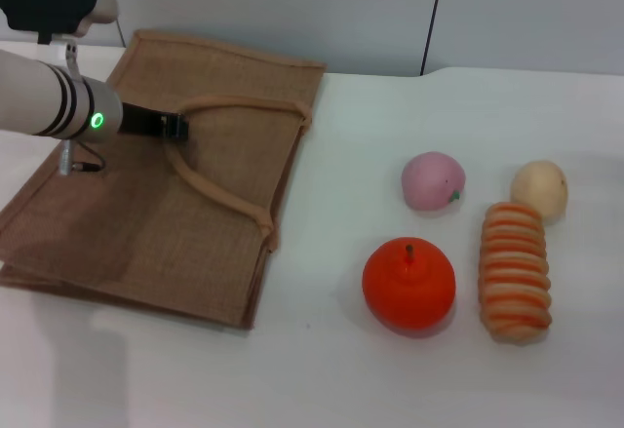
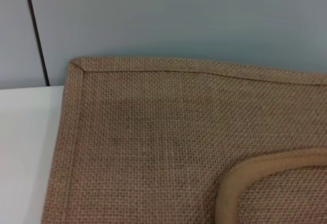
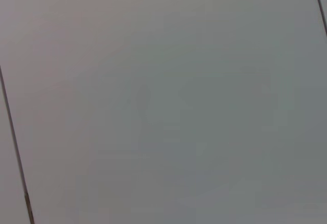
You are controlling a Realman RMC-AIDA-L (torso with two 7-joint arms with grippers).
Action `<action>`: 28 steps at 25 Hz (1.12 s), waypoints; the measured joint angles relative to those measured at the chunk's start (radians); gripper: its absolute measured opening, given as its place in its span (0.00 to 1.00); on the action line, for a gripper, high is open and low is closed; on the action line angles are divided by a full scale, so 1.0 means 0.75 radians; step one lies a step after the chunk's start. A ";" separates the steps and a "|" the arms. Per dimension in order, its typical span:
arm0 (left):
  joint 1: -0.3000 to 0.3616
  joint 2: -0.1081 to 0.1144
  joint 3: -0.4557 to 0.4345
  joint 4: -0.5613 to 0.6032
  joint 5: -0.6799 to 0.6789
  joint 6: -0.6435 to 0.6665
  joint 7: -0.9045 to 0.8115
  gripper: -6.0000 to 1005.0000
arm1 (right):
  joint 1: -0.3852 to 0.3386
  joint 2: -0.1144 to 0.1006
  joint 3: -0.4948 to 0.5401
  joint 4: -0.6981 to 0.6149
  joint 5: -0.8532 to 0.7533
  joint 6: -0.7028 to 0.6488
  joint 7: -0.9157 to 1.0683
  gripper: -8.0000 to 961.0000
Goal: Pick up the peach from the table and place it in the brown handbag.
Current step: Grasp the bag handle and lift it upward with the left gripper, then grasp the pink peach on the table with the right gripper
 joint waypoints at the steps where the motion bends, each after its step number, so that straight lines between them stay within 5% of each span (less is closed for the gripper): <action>1: 0.000 0.000 -0.001 -0.001 -0.001 0.000 -0.002 0.36 | 0.000 0.000 0.000 0.000 0.000 0.000 0.000 0.91; 8: 0.025 -0.011 -0.003 0.029 -0.110 0.007 0.055 0.23 | -0.002 -0.001 -0.019 -0.009 -0.003 0.001 0.004 0.91; 14: 0.180 -0.021 0.002 0.201 -0.628 -0.162 0.351 0.14 | 0.001 -0.012 -0.203 0.037 -0.109 0.022 0.067 0.91; 19: 0.331 0.029 -0.007 0.187 -1.244 -0.424 0.713 0.13 | 0.006 -0.022 -0.452 0.157 -0.287 0.034 0.116 0.91; 24: 0.378 0.063 -0.031 0.090 -1.515 -0.611 0.906 0.13 | 0.070 -0.029 -0.587 0.167 -0.378 0.023 0.145 0.90; 28: 0.369 0.118 -0.151 -0.129 -1.692 -0.899 1.110 0.13 | 0.146 -0.028 -0.693 0.159 -0.405 -0.043 0.181 0.88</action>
